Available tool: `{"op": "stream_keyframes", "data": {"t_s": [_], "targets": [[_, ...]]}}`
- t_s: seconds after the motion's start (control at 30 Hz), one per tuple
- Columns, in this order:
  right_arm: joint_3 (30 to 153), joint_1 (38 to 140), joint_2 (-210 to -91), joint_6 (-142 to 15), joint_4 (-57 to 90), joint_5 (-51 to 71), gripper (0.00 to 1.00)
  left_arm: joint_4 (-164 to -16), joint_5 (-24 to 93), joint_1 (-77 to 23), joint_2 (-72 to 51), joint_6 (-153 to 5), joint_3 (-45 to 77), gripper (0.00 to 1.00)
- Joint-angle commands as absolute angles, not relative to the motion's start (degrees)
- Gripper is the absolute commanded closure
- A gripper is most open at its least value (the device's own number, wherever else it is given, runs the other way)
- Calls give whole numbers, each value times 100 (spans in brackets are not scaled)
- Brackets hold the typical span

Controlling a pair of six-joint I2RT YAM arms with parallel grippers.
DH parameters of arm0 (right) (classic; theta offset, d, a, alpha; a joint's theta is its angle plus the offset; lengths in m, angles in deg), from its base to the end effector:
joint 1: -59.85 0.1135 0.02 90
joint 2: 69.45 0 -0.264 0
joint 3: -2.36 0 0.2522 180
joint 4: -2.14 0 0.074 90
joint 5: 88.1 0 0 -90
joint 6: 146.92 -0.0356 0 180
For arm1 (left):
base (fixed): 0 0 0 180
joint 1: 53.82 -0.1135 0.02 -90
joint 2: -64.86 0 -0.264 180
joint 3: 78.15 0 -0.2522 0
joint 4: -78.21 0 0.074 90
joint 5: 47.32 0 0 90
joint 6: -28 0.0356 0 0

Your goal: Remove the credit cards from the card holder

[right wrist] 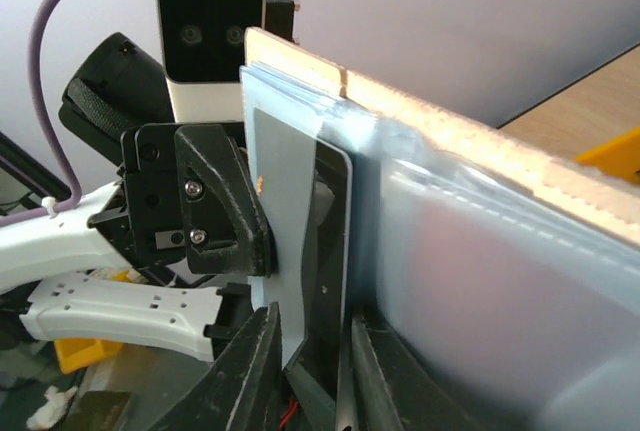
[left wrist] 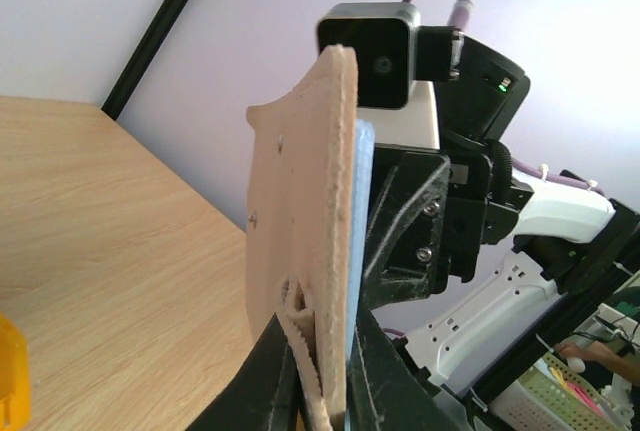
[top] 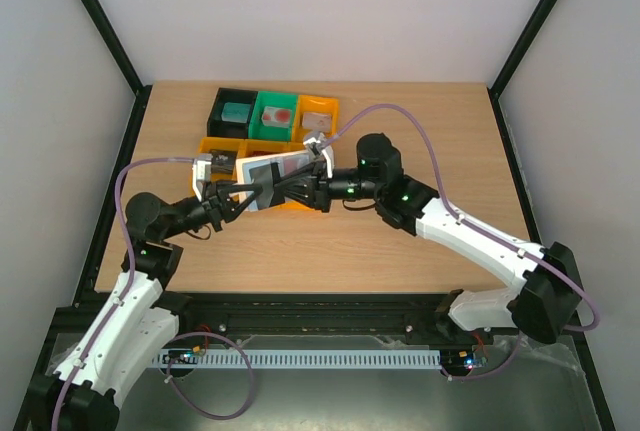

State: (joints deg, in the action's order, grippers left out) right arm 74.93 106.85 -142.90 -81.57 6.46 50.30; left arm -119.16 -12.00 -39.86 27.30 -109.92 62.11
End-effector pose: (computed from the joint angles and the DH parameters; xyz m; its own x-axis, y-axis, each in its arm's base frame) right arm 0.1812 0.2333 0.3538 -0.4705 -0.0986 -0.8769 -0.8772 -0.0558 0.4770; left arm 0.1404 -0.0648 0.3157 -0.4397 -0.3329 -0.8342 0.8346 0.1918 -0.5164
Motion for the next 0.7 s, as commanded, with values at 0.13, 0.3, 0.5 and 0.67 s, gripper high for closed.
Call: {"op": "stream_keyframes", "data": {"t_s": [0.13, 0.3, 0.5, 0.67], "targets": [[7506, 10734, -14507, -8399, -87, 5966, 91, -12457, -1448, -3924, 2751, -11032, 6230, 98], [7360, 10735, -14307, -8294, -122, 5931, 98, -12367, -1439, -3929, 2764, -11075, 6277, 98], [7174, 10501, -14002, -8249, 21, 5648, 98, -12413, -1445, -3924, 2792, -11272, 6311, 89], [7117, 10353, -13827, -8171, 245, 5584, 98, -12502, -1415, -3923, 2794, -11402, 6337, 88]]}}
